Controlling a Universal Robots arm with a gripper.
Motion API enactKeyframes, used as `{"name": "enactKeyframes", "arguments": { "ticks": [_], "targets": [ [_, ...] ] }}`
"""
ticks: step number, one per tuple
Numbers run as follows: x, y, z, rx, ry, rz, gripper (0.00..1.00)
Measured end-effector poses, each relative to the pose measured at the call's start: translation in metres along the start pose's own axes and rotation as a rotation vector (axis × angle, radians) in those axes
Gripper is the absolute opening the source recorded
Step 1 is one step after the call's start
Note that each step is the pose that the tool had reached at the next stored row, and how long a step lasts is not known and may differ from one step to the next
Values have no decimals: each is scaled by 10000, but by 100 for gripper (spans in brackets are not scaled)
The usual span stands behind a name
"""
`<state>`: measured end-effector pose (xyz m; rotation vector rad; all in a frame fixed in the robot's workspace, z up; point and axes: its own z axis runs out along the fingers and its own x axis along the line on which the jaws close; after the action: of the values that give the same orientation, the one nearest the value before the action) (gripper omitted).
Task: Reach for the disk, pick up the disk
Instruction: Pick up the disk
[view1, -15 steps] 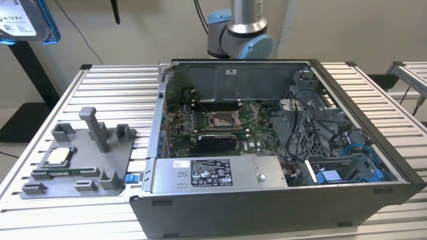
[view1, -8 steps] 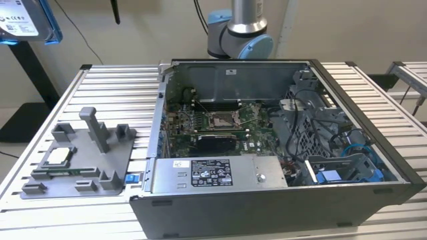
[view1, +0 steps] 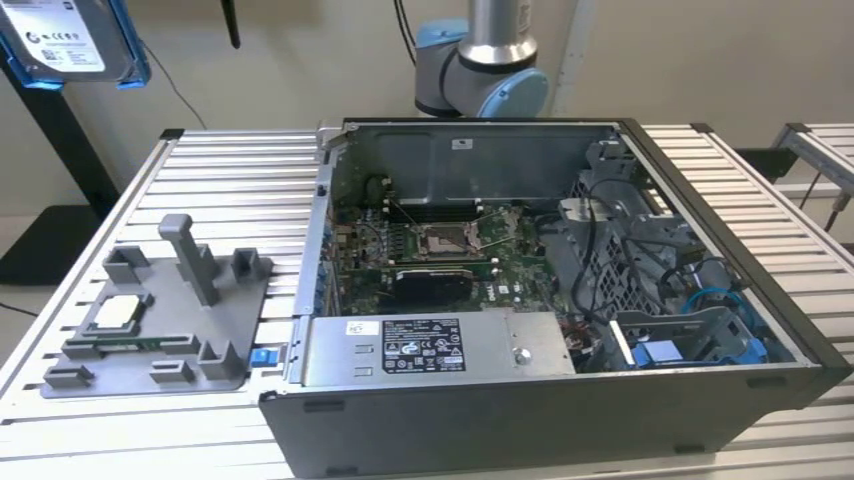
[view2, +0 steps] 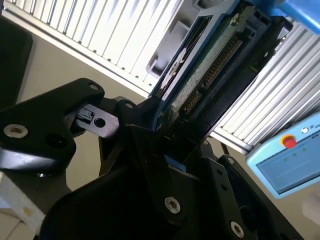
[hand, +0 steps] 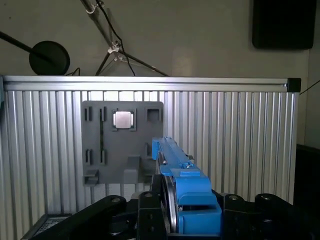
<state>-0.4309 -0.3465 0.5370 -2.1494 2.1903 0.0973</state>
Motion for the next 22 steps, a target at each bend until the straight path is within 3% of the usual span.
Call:
{"name": "enactKeyframes", "arguments": {
  "ticks": [16, 22],
  "targets": [
    [-12, -670, 4, -23, 1, 2, 0],
    [-16, -881, 6, -31, 1, 4, 0]
  ]
}}
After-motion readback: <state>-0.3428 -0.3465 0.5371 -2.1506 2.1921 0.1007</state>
